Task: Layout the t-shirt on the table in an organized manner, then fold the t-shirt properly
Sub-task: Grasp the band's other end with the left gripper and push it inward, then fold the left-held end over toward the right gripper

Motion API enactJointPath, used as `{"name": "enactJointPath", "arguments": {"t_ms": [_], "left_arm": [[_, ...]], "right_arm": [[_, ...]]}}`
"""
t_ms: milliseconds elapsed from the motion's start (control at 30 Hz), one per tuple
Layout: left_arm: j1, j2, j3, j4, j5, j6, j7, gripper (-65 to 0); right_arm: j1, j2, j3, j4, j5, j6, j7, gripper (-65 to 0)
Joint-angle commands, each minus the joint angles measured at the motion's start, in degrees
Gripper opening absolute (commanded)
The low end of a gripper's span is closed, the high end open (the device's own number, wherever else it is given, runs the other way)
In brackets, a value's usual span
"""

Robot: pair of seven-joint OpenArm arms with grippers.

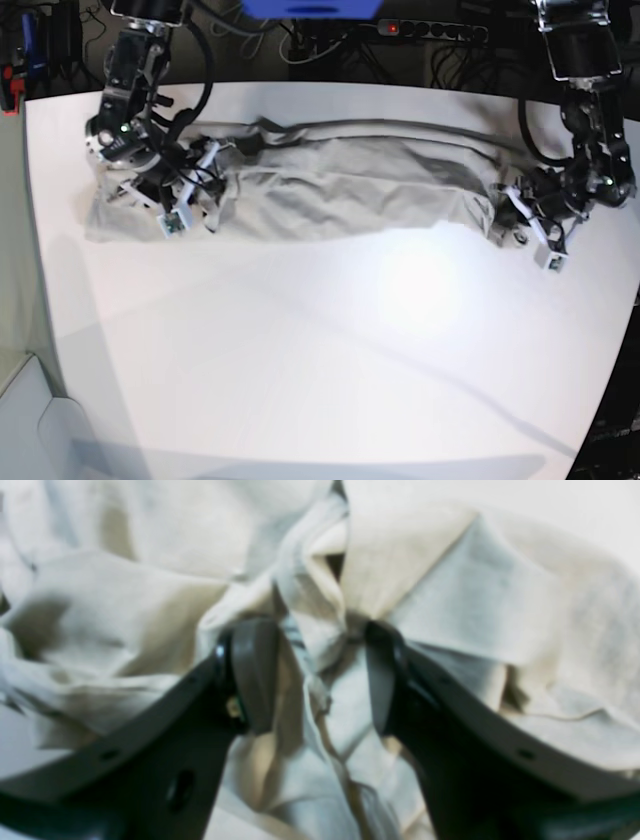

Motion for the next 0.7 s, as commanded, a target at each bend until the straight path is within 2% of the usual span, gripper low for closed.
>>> {"name": "enactJointPath", "arguments": {"t_ms": [0, 100, 233, 367, 500, 667], "left_arm": [[-1.03, -0.54, -3.31, 2.88, -0.1, -0.04, 0.07, -65.0], [-2.08, 3.07, -10.51, 8.51, 5.26, -0.04, 3.85, -65.0], [-5.33, 6.94, -10.95, 13.26, 17.48, -0.04, 7.46, -65.0], [-7.8, 12.83, -10.78, 15.81, 29.53, -0.04, 8.34, -65.0], [-10.34, 18.63, -9.02, 16.25, 39.02, -0.04, 8.34, -65.0], [-10.78, 24.96, -2.16, 16.25, 46.06, -0.04, 8.42, -65.0]], "right_arm": [[0.59, 0.14, -0.07, 1.0, 0.6, -0.25, 1.1, -35.6], [0.59, 0.14, -0.07, 1.0, 0.6, -0.25, 1.19, -35.6], [0.68, 0.14, -0.07, 1.0, 0.6, -0.25, 1.19, -35.6], [1.56, 0.14, -0.07, 1.0, 0.6, -0.25, 1.02, -35.6], [1.73, 0.14, -0.07, 1.0, 0.6, -0.25, 1.02, -35.6], [1.73, 0.14, -0.07, 1.0, 0.6, -0.25, 1.02, -35.6]]}}
